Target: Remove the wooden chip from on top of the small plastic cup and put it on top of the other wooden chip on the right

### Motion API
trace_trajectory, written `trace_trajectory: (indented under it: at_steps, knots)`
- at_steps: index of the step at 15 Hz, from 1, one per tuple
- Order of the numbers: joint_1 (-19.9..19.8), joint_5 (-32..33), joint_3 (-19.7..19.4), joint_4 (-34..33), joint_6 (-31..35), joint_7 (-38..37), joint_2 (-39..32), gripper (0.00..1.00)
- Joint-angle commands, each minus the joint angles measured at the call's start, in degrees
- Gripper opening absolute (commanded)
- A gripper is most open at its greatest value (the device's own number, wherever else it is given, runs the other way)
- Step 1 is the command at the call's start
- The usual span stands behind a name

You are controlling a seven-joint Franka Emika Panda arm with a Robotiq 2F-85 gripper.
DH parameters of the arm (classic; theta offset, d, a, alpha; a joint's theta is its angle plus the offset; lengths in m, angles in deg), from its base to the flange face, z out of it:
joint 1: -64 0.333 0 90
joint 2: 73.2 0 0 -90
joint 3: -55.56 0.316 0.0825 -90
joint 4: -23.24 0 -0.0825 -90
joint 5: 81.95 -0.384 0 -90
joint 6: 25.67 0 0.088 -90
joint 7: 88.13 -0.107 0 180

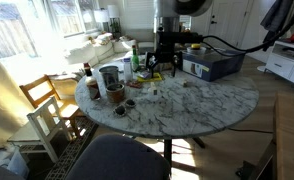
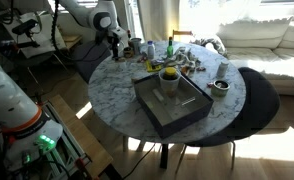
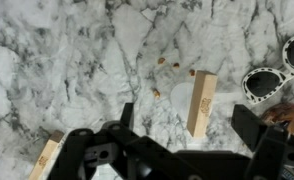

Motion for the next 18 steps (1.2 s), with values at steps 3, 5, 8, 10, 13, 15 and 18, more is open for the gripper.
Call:
trace_trajectory:
  at_steps: [3, 5, 8, 10, 13, 15, 18]
  knots:
    - [2.1, -1.5, -2.3, -5.9, -0.2, -0.2, -6.3, 1.0]
    - [2.5, -1.9, -2.4, -7.9, -0.6, 0.1, -8.2, 1.0]
    - [3.2, -2.2, -2.6, -10.5, -1.3, 0.2, -10.5, 0.89]
    - [3.6, -2.3, -2.6, -11.8, -1.7, 0.2, -11.6, 0.7]
    - [4.2, -2.4, -2.8, -13.1, -1.7, 0.2, -12.6, 0.46]
    - [4.6, -2.2, -3.2, -13.7, -2.0, 0.0, -13.0, 0.31]
    - [5.0, -2.4, -3.5, -13.8, -3.8, -0.8, -12.4, 0.08]
